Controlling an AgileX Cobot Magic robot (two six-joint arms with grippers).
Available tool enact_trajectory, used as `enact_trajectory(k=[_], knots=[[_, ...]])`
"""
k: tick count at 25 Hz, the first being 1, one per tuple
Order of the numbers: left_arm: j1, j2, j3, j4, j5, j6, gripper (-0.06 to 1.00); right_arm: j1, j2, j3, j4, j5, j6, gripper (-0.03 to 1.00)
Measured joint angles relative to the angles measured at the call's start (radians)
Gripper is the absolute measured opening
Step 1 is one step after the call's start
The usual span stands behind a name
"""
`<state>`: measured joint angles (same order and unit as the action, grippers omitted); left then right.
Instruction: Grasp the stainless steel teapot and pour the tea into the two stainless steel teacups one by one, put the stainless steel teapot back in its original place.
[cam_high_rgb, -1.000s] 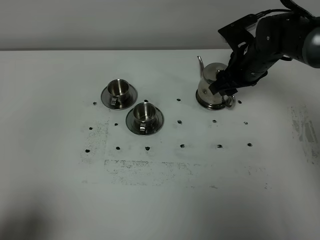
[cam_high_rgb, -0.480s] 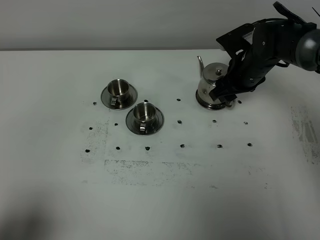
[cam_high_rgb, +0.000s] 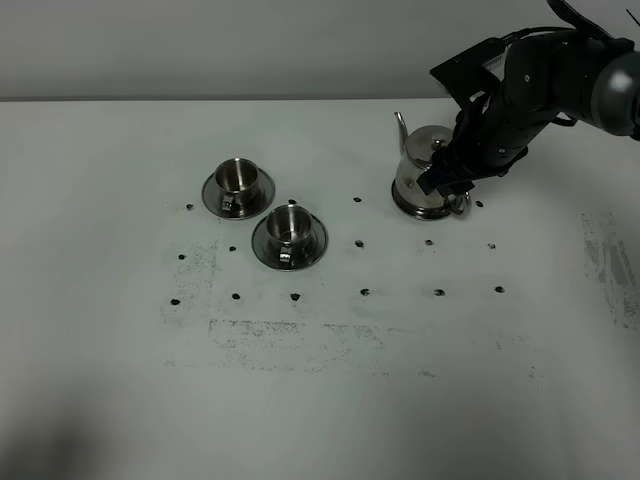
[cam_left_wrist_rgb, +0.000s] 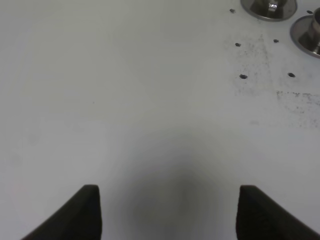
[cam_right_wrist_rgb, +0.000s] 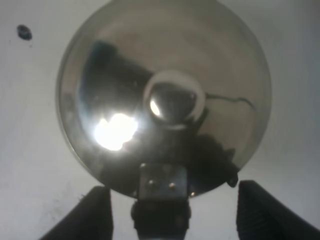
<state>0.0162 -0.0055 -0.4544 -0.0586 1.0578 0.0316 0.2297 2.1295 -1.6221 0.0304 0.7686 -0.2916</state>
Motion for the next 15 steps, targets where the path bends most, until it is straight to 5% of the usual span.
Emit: enact_trajectory(k=[15], knots=[[0.000, 0.000, 0.000, 0.000, 0.000, 0.000, 0.56, 0.000, 0.028, -0.020, 0.000, 0.007, -0.006, 0.52]])
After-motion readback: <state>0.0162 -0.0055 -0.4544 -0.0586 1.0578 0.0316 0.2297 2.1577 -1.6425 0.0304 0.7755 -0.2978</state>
